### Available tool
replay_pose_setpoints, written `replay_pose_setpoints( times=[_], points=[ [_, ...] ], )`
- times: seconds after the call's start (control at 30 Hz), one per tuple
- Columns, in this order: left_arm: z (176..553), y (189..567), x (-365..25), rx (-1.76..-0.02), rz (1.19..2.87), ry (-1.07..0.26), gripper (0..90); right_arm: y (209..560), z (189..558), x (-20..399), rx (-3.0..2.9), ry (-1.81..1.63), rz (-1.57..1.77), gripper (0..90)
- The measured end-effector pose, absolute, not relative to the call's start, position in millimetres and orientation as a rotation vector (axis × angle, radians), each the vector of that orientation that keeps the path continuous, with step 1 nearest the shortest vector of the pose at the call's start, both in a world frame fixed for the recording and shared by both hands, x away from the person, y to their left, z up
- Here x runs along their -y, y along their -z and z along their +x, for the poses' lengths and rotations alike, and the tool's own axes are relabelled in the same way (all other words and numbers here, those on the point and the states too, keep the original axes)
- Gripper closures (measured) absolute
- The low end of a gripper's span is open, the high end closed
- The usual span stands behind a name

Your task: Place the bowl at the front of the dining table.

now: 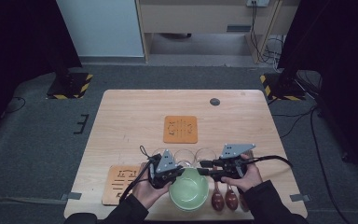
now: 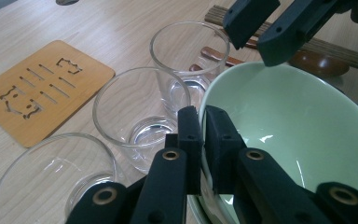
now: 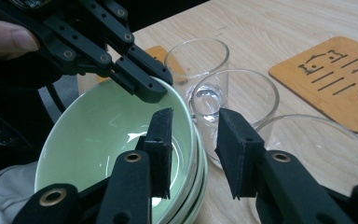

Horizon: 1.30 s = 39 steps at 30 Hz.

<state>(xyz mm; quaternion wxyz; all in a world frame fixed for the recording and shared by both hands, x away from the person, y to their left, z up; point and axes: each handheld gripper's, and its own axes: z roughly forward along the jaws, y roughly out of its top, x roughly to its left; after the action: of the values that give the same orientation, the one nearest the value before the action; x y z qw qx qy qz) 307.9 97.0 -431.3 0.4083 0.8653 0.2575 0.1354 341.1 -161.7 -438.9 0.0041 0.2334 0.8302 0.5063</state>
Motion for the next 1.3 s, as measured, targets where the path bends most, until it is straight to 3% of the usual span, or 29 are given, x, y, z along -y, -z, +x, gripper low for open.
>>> replay_pose_setpoints(
  times=[0.4,0.57,0.77,0.87,1.13,1.3],
  points=[
    [306.2,427.0,-97.2,-0.633,2.166,-0.355,85.5,450.0,342.2,149.9,-2.665,-1.512,0.713,72.0],
    [307.0,426.7,-98.0,-0.636,2.163,-0.344,85.5,454.9,343.3,142.6,-2.680,-1.473,0.687,81.9],
    [308.4,428.2,-101.0,-0.663,2.142,-0.307,84.9,455.3,340.8,142.0,-2.643,-1.472,0.664,84.6],
    [309.2,429.3,-105.0,-0.692,2.124,-0.262,83.0,453.7,339.2,140.1,-2.636,-1.442,0.621,84.9],
    [308.5,434.6,-106.9,-0.751,2.148,-0.239,67.0,452.1,338.0,139.6,-2.625,-1.438,0.588,85.0],
    [307.9,438.6,-102.4,-0.744,2.172,-0.230,70.2,448.1,336.4,139.1,-2.611,-1.432,0.542,84.8]
  ],
)
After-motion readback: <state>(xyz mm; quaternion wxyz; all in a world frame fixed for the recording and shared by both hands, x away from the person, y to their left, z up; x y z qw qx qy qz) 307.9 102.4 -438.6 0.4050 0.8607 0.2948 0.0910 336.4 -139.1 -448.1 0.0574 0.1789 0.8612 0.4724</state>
